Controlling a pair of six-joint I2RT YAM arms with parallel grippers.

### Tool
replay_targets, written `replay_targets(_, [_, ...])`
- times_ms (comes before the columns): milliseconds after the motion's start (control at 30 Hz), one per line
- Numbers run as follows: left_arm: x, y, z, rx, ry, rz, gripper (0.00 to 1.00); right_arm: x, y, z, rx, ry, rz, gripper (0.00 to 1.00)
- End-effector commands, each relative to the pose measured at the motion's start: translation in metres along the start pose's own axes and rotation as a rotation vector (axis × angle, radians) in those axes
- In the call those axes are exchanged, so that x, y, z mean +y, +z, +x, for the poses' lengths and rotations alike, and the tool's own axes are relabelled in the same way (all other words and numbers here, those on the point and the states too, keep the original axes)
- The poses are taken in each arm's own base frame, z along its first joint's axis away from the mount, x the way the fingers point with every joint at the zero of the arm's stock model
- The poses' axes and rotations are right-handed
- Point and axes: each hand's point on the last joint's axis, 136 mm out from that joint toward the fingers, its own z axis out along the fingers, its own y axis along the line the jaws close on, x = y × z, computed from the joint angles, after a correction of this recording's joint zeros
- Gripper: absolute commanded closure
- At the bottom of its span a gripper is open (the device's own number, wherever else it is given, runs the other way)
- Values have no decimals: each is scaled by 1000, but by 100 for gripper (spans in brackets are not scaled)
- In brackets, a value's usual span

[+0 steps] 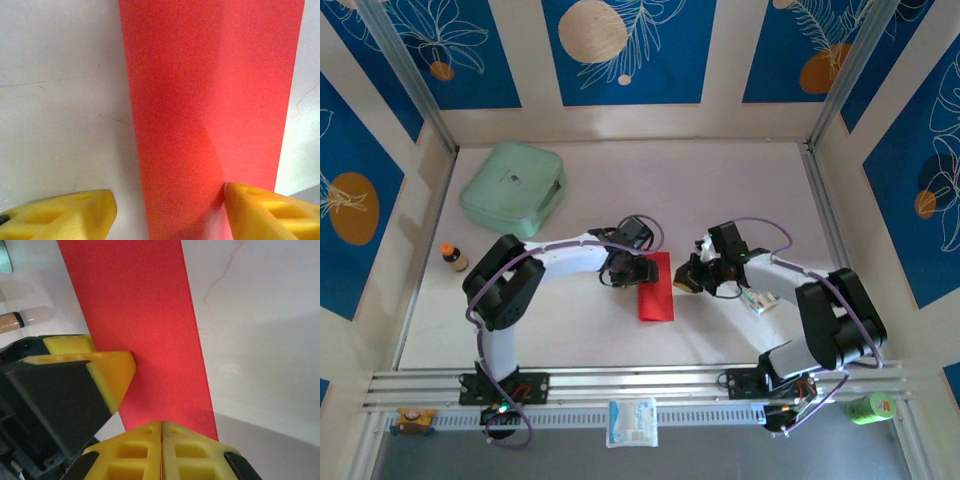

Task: Fold a paper plane with a square sheet of paper (pick it up from the middle)
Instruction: Hold the square sheet of paper at the center of the table.

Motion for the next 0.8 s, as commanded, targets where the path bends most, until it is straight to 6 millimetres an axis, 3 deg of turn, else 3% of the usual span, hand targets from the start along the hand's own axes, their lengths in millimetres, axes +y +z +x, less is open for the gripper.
replay_targets(0, [34, 40, 22, 84, -5, -99, 34, 5, 8, -5, 8, -18, 15, 92])
replay_targets(533, [36, 42, 25, 91, -5, -101, 34, -5, 42, -2, 87, -34, 92, 96])
replay_targets(667, [36, 42, 25, 93, -5, -99, 34, -23, 48, 6, 119, -31, 135, 96])
replay_targets(767, [34, 41, 25, 92, 0, -93, 34, -49, 50, 13, 129, -19, 220, 96])
